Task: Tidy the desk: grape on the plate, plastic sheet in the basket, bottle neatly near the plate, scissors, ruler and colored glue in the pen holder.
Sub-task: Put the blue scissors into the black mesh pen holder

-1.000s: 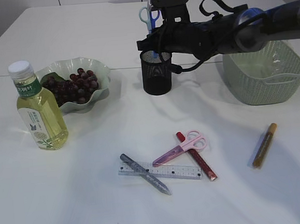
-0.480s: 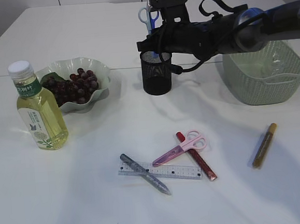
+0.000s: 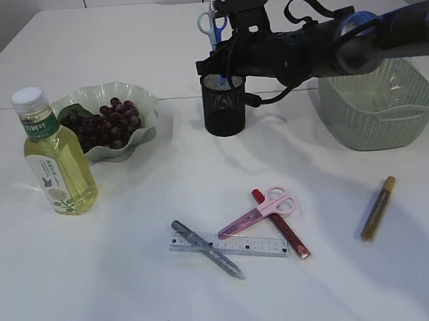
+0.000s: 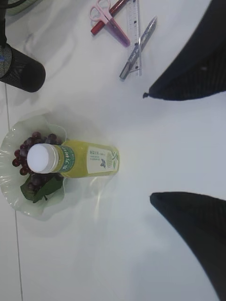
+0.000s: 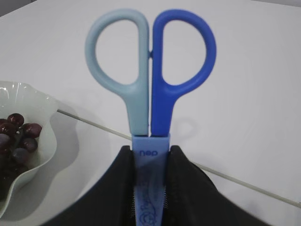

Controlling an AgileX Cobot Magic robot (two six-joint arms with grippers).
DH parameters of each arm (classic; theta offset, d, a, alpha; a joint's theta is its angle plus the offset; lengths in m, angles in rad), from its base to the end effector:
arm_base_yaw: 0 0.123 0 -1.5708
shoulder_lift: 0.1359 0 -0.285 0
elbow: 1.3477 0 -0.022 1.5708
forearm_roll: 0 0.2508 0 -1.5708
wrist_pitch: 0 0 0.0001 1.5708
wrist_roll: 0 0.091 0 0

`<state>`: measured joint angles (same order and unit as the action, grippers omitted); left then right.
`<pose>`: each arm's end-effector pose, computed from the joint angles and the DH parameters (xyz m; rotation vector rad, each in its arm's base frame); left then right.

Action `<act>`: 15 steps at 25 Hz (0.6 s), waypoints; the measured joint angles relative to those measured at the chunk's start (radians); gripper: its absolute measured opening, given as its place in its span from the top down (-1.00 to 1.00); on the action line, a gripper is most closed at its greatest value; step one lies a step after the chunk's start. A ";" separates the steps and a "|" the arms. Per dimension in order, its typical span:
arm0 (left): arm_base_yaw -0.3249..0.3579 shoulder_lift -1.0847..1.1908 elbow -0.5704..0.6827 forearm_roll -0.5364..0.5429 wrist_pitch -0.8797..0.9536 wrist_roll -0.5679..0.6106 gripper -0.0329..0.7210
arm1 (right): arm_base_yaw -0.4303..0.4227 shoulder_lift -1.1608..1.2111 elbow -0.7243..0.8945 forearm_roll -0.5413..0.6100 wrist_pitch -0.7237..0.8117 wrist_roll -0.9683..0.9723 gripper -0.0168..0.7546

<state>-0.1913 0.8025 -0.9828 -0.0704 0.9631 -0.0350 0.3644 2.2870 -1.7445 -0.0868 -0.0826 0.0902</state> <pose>0.1338 -0.0313 0.3822 0.1625 2.2664 -0.2065 0.4988 0.1910 0.1869 -0.3548 1.9195 0.2507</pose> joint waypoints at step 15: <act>0.000 0.000 0.000 0.000 0.000 0.000 -0.26 | 0.000 0.000 0.000 -0.002 0.000 -0.002 0.37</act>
<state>-0.1913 0.8025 -0.9828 -0.0704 0.9631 -0.0350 0.3644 2.2870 -1.7445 -0.0888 -0.0826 0.0884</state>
